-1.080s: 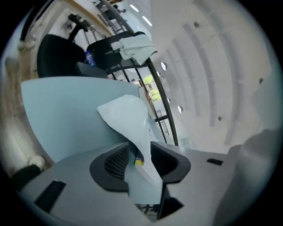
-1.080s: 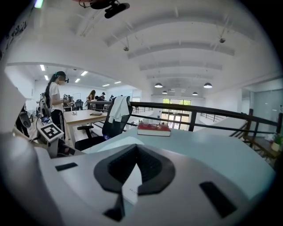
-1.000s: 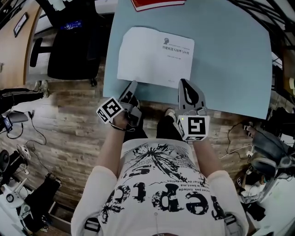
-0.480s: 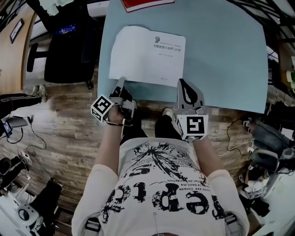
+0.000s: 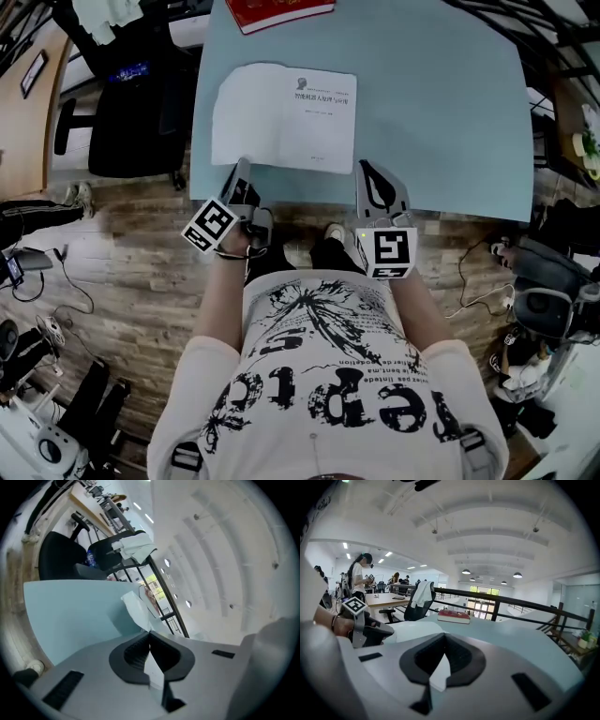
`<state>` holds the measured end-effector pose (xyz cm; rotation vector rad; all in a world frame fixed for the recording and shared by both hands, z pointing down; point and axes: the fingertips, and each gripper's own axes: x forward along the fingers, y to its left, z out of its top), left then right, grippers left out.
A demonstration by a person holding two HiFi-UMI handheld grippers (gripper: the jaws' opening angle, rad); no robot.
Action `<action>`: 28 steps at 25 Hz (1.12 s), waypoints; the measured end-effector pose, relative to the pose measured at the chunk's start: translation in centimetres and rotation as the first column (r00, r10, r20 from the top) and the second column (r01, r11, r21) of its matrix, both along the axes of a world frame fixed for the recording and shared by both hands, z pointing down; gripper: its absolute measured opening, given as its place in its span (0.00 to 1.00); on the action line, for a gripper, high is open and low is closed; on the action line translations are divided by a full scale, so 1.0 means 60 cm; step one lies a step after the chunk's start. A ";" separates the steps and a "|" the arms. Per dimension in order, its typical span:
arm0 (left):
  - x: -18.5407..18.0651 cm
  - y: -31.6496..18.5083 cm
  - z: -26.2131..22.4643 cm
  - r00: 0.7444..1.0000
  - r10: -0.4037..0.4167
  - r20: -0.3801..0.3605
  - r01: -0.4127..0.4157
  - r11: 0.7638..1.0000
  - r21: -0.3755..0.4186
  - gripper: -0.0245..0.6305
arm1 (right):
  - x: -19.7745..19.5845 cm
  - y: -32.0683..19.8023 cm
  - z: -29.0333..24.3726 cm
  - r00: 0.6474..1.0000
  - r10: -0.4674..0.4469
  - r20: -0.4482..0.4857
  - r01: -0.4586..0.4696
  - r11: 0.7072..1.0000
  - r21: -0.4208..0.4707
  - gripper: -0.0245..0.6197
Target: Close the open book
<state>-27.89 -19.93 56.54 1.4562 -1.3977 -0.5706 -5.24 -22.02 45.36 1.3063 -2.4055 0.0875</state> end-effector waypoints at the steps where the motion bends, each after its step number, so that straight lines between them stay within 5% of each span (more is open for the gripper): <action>1: 0.010 -0.001 -0.008 0.999 0.024 0.030 -0.025 1.000 0.014 0.07 | 0.005 0.001 0.001 1.000 0.001 -0.002 -0.001 1.000 0.000 0.05; 7: 0.075 -0.007 -0.032 0.977 0.154 0.148 -0.163 0.985 0.049 0.07 | 0.027 0.011 -0.010 0.999 0.001 0.041 -0.002 1.000 0.020 0.05; 13: 0.170 -0.001 -0.011 0.889 0.341 0.305 -0.349 0.937 -0.029 0.07 | 0.065 0.028 -0.020 0.998 0.020 0.068 -0.023 0.999 0.039 0.05; 16: 0.207 -0.004 0.004 0.807 0.432 0.403 -0.436 0.896 -0.087 0.07 | 0.083 0.030 -0.027 0.996 0.034 0.087 -0.037 0.998 0.041 0.05; 21: 0.268 -0.013 0.033 0.612 0.563 0.555 -0.569 0.801 -0.185 0.07 | 0.120 0.025 -0.033 0.993 0.072 0.091 -0.078 0.996 0.053 0.05; 28: 0.309 -0.017 0.074 0.449 0.658 0.605 -0.627 0.714 -0.311 0.07 | 0.166 0.025 -0.026 0.989 0.119 0.091 -0.122 0.992 0.036 0.05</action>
